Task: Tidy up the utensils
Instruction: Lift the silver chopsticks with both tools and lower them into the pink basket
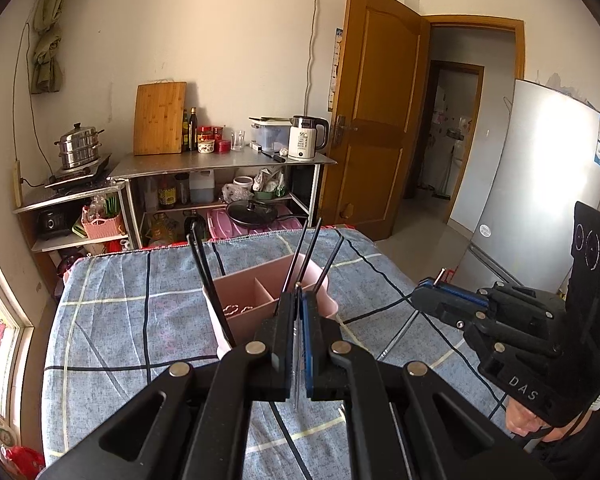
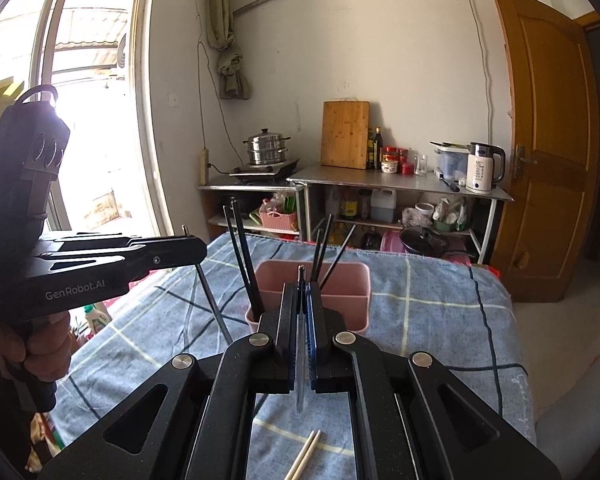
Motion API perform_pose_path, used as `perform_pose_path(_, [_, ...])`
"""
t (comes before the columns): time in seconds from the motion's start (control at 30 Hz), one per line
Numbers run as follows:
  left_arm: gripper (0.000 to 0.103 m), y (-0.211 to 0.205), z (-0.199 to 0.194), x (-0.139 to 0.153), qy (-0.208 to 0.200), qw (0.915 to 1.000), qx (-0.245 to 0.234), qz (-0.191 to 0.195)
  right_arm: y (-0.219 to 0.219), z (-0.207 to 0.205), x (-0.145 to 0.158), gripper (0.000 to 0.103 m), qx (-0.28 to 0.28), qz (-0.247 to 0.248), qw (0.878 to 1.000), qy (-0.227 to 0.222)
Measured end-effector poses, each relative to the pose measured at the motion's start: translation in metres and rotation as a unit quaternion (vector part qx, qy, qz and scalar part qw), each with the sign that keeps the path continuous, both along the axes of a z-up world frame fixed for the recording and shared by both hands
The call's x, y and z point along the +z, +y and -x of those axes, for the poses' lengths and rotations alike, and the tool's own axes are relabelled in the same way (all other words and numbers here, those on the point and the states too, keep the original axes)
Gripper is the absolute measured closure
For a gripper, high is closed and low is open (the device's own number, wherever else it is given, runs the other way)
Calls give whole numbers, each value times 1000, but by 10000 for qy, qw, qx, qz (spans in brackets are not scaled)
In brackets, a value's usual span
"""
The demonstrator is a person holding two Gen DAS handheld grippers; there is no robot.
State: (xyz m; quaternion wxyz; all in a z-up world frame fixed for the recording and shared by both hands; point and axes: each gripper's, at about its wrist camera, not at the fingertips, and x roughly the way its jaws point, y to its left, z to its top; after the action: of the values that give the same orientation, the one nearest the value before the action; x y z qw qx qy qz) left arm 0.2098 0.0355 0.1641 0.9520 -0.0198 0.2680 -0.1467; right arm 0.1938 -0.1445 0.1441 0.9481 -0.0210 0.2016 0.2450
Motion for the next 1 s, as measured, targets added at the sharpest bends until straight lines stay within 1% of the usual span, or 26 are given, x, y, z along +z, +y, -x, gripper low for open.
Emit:
perform_pose_path(0.2, [99, 7, -15, 22, -252, 9997, 76, -17, 7, -13, 22, 99, 19, -160, 9993, -323])
perform_pose_path(0.33, [99, 13, -26, 34, -400, 9991, 139, 37, 10, -27, 35, 99, -35, -349, 9984, -441])
perform_pose_path(0.5, [99, 16, -44, 34, -459, 9987, 215, 21, 20, -43, 41, 99, -53, -478, 9976, -495])
perform_pose_path(0.67, [99, 24, -61, 20, -292, 9991, 286, 64, 32, -57, 32, 99, -49, -431, 9982, -424])
perform_pose_path(0.93, [99, 28, -79, -7, 20, 9994, 321, 86, 38, -82, -3, 99, -108, -261, 9996, -22])
perform_pose_path(1.0, [99, 28, -81, -12, 88, 9995, 298, 90, 36, -83, -7, 99, -185, -186, 9996, -74])
